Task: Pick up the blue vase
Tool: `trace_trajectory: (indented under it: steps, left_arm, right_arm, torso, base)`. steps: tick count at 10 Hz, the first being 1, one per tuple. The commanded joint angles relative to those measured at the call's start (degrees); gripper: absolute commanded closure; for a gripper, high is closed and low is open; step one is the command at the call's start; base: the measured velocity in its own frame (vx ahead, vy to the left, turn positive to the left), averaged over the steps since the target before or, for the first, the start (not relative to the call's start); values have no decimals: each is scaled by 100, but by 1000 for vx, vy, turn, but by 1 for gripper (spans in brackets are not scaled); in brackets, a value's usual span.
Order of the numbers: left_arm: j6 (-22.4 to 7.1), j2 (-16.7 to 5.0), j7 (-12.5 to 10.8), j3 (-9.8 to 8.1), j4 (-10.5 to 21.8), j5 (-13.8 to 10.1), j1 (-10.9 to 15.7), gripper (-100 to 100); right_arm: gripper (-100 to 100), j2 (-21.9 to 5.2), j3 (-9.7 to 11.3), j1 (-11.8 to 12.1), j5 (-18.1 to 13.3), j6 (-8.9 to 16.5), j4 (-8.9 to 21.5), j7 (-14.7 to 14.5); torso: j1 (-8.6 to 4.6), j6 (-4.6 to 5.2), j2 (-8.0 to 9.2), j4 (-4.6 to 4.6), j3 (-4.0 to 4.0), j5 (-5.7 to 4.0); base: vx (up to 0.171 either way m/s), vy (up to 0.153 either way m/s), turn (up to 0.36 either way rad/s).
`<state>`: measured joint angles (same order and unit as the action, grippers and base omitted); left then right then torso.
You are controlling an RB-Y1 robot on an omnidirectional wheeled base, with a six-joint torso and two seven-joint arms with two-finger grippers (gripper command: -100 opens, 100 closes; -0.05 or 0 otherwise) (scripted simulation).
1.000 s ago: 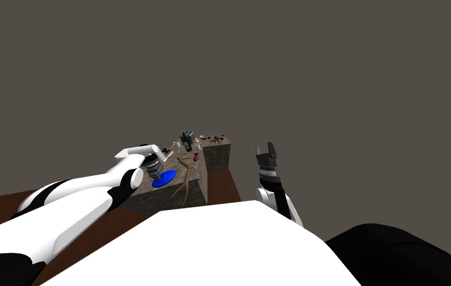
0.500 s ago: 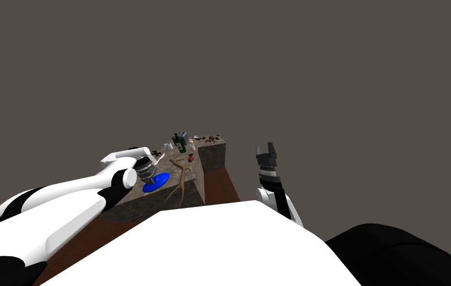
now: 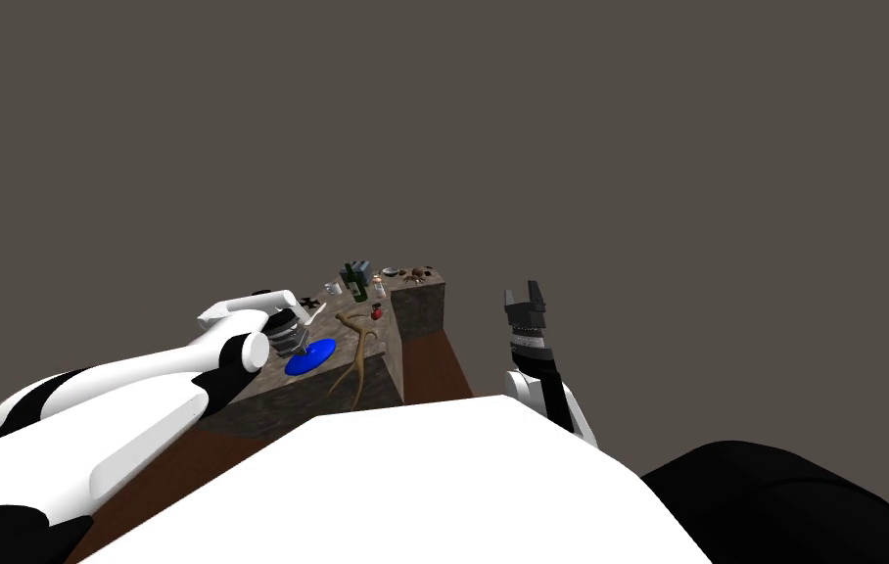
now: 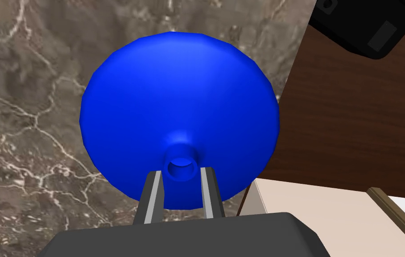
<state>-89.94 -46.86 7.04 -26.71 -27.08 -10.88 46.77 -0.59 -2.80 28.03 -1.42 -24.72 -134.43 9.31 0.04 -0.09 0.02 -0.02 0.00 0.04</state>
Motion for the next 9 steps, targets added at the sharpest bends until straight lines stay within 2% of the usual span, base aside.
trace_trajectory:
  steps: [1, 2, 3, 4, 5, 6, 7, 8, 9]
  left_arm:
    - [0, 0, 0, 0, 0, 0, 0, 100]
    - [0, 0, 0, 0, 0, 0, 0, 0]
    - [-93, 91, -54, 225, -156, -161, 36, 100]
    - [-171, 202, -124, 405, -303, -336, 101, 100]
    - [-171, 202, -124, 511, -303, -336, 101, 100]
    - [-249, 313, -194, 720, -449, -510, 166, 100]
    - [-249, 313, -194, 797, -449, -510, 166, 100]
    - [-328, 424, -264, 1027, -583, -685, 231, 100]
    - [-328, 424, -264, 1083, -596, -685, 231, 100]
  right_arm:
    - [0, 0, 0, 0, 0, 0, 0, 0]
    - [0, 0, 0, 0, 0, 0, 0, 0]
    - [0, 0, 0, 0, 0, 0, 0, 0]
    - [0, 0, -1, 2, 0, 0, 0, 0]
    - [0, 0, -1, 2, 0, 0, 0, 0]
    - [0, 0, 0, 1, 0, 0, 0, 0]
    - [0, 0, -1, 1, 0, 0, 0, 0]
    - [0, 0, 0, 0, 0, 0, 0, 0]
    - [0, 0, -1, 1, 0, 0, 0, 0]
  torso:
    - [0, 0, 0, 0, 0, 0]
    - [0, 0, 0, 0, 0, 0]
    - [0, 0, 0, 0, 0, 0]
    - [6, -17, -9, -1, -4, -1]
    - [4, -11, -21, -4, -11, -1]
    - [1, 0, -22, -4, -12, -1]
    - [3, -3, -23, -4, -13, -2]
    - [2, 1, -20, -4, -12, -1]
    - [1, -7, -18, -2, -9, -3]
  base:
    - [0, 0, 0]
    - [0, 0, 0]
    - [46, 10, 323]
    - [85, 2, 410]
    - [65, -1, 161]
    - [60, 14, 230]
    - [50, 5, 124]
    - [49, 2, 273]
    - [44, -2, 141]
